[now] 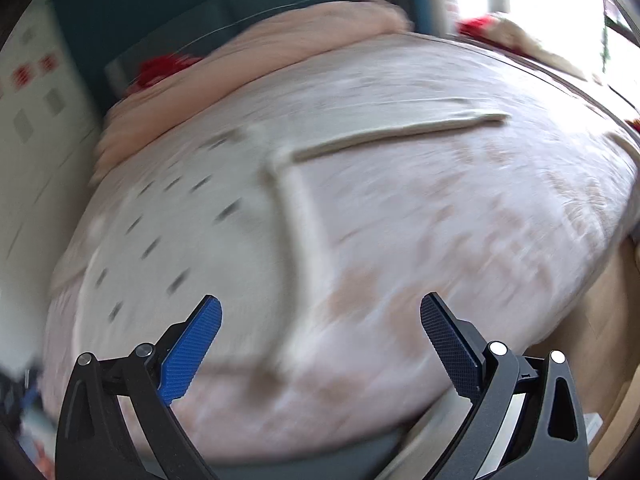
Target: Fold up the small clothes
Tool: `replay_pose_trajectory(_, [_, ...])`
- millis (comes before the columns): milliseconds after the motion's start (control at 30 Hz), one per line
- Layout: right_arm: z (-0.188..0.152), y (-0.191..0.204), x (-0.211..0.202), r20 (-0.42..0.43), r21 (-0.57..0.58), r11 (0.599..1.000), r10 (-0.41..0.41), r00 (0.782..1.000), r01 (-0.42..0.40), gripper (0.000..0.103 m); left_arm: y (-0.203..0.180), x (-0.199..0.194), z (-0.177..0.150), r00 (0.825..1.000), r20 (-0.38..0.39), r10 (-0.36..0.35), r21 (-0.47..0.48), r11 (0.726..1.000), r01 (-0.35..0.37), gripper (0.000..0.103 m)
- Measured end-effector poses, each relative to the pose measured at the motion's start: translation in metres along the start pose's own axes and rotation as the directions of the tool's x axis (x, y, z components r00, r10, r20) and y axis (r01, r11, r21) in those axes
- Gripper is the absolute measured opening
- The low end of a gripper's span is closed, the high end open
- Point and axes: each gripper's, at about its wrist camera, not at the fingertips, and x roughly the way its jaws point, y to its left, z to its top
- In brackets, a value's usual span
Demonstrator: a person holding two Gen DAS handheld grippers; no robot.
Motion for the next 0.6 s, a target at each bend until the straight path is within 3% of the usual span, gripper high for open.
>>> replay_pose_trajectory(167, [0.102, -0.082, 0.071, 0.072, 0.184, 0.983, -0.001, 0.997, -0.012, 0.098, -0.002, 0.032, 0.015, 0.999, -0.018, 0.051, 0.0, 0.999, -0.051, 0.098])
replay_pose_trajectory(200, [0.118, -0.096, 0.088, 0.103, 0.233, 0.971, 0.031, 0.994, -0.054, 0.098, -0.004, 0.038, 0.017, 0.998, -0.026, 0.056, 0.0, 0.998, -0.056, 0.098])
replay_pose_trajectory(267, [0.151, -0.132, 0.118, 0.104, 0.349, 0.935, 0.029, 0.994, -0.063, 0.098, -0.009, 0.049, 0.02, 0.998, -0.04, 0.055, 0.002, 0.999, -0.055, 0.098])
replay_pose_trajectory(400, [0.187, -0.184, 0.176, 0.077, 0.559, 0.824, 0.06, 0.995, -0.093, 0.092, -0.021, 0.071, 0.023, 0.996, -0.061, 0.06, 0.024, 0.998, -0.058, 0.098])
replay_pose_trajectory(533, [0.206, -0.197, 0.202, 0.086, 0.589, 0.805, 0.021, 0.996, -0.068, 0.084, -0.03, 0.089, 0.026, 0.994, -0.092, 0.055, 0.03, 0.998, -0.053, 0.098])
replay_pose_trajectory(567, [0.212, -0.195, 0.205, 0.108, 0.575, 0.816, 0.0, 0.994, -0.062, 0.079, -0.031, 0.093, 0.026, 0.994, -0.099, 0.053, 0.033, 0.998, -0.05, 0.098])
replay_pose_trajectory(600, [0.221, -0.192, 0.21, 0.115, 0.558, 0.827, 0.003, 0.993, -0.067, 0.053, -0.033, 0.098, 0.027, 0.993, -0.107, 0.054, 0.039, 0.998, -0.05, 0.098])
